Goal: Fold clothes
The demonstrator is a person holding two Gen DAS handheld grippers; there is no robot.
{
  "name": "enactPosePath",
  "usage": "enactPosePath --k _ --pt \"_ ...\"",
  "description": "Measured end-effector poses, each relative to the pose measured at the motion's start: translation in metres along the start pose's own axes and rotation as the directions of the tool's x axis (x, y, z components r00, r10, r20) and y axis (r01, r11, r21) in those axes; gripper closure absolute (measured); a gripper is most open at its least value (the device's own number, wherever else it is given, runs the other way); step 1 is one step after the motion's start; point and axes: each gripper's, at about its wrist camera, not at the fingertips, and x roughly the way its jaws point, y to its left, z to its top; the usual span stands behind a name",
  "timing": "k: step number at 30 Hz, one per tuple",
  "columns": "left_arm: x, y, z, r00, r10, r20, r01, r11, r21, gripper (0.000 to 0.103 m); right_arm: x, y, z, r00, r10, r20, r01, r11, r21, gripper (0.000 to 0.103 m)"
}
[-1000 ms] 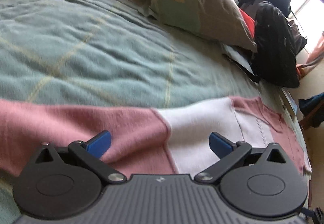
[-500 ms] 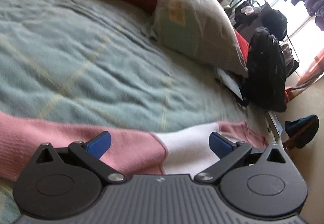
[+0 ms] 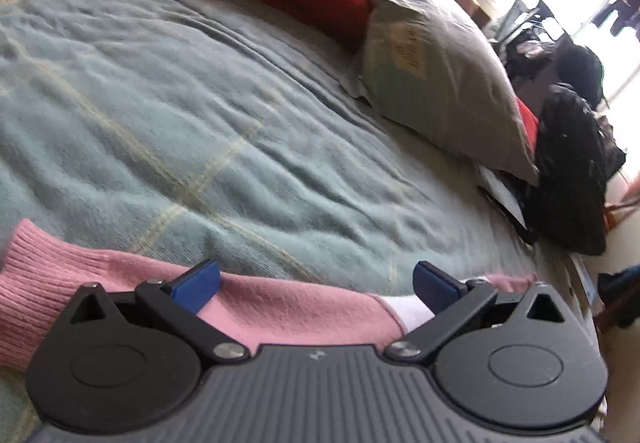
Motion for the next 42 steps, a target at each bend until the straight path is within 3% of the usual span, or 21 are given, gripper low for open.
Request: enactPosePath --k 5,9,14,20,23,30,34,38,42 --pt "-0.016 -0.018 0.000 1.000 0.017 0.016 -0.019 0.990 0.138 0.003 0.003 -0.002 -0.002 1.000 0.003 -0.005 -0.003 1.000 0.009 0.000" --pt "-0.022 -0.020 0.004 0.995 0.093 0.034 -0.098 0.972 0.211 0.021 0.003 0.000 -0.003 1.000 0.013 -0.004 -0.013 1.000 -0.001 0.000" --pt "-0.037 0.000 0.001 0.996 0.085 0.031 -0.089 0.982 0.166 0.021 0.001 -0.002 0.001 1.000 0.025 0.009 -0.025 1.000 -0.004 0.000" --pt "-0.067 0.004 -0.028 0.998 0.057 0.013 -0.059 0.974 0.218 0.018 -0.003 0.005 0.013 0.995 0.092 0.036 -0.091 0.995 -0.037 0.000" --pt "-0.076 0.016 -0.042 0.999 0.031 0.007 -0.032 0.982 0.186 0.012 -0.002 0.015 0.016 0.994 0.095 0.045 -0.093 0.994 -0.049 0.000" --pt "-0.085 0.052 -0.067 1.000 0.001 -0.015 0.000 0.997 0.079 0.012 0.001 0.029 0.014 0.991 0.134 0.031 -0.131 0.988 -0.078 0.000" --pt "-0.084 0.061 -0.065 0.999 -0.029 0.016 0.029 0.999 0.022 0.011 -0.003 0.030 0.019 0.989 0.139 0.046 -0.135 0.987 -0.088 0.000" --pt "-0.087 0.037 -0.064 0.998 0.057 0.018 -0.059 0.992 0.114 0.011 -0.002 0.037 0.035 0.976 0.208 0.065 -0.195 0.967 -0.164 0.000" --pt "-0.093 0.007 -0.068 0.982 0.181 0.049 -0.187 0.942 0.279 0.011 0.006 0.061 0.067 0.946 0.309 0.095 -0.265 0.909 -0.322 0.001"
